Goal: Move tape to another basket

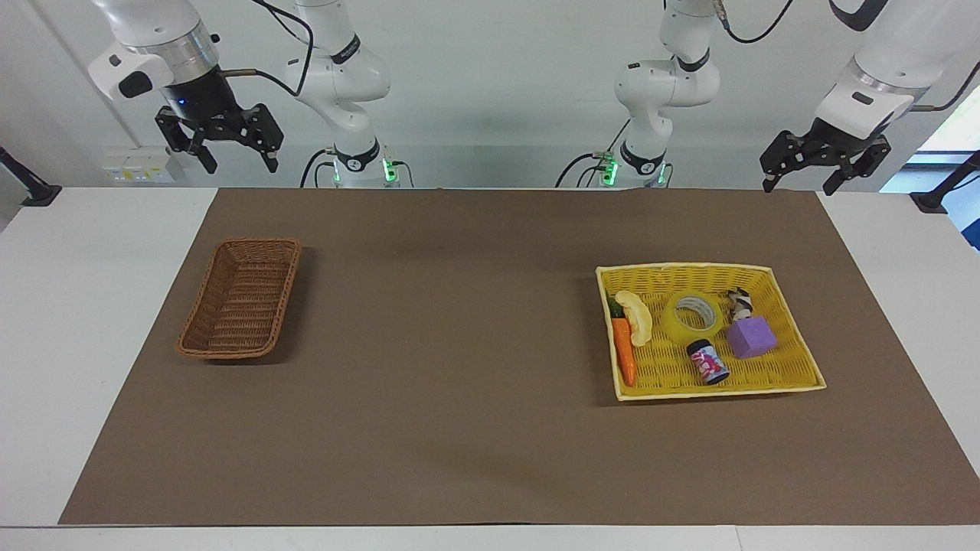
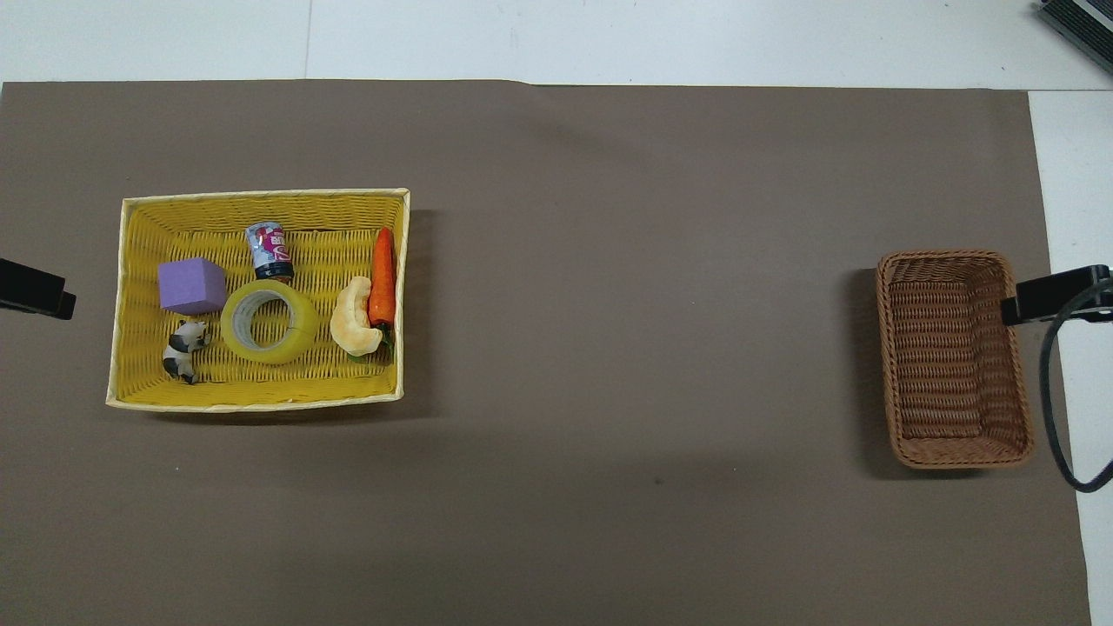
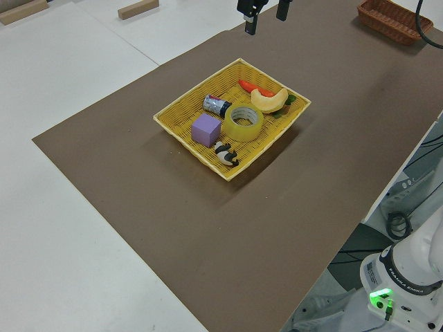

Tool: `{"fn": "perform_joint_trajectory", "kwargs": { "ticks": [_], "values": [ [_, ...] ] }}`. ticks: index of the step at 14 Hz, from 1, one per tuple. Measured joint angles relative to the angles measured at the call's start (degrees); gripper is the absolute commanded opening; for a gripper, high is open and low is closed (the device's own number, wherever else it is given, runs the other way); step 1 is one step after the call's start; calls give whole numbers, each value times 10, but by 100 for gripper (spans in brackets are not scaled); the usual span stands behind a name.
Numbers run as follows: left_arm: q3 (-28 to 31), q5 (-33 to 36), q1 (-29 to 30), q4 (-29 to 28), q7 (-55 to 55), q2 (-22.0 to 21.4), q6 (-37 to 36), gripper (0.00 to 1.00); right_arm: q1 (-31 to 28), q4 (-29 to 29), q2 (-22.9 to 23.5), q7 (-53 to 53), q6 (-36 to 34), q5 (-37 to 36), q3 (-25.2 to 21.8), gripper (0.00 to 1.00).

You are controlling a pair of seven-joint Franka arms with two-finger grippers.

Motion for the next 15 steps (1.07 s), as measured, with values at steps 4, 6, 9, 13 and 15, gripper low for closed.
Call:
{"fn": "perform_joint_trajectory", "kwargs": {
  "ticks": [4, 6, 9, 13, 15],
  "values": [
    [0, -1, 0, 0, 14, 0, 0, 100, 0, 0, 0, 0, 0, 0, 0, 100],
    [0, -1, 0, 0, 14, 0, 0, 100, 0, 0, 0, 0, 0, 0, 0, 100],
    [0, -1, 0, -1, 14, 0, -1, 100, 0, 0, 0, 0, 0, 0, 0, 100],
    [0, -1, 0, -3, 14, -1, -5, 100, 0, 0, 0, 0, 0, 0, 0, 100],
    [0, -1, 0, -3, 14, -2, -5, 100, 0, 0, 0, 0, 0, 0, 0, 100]
  ]
}}
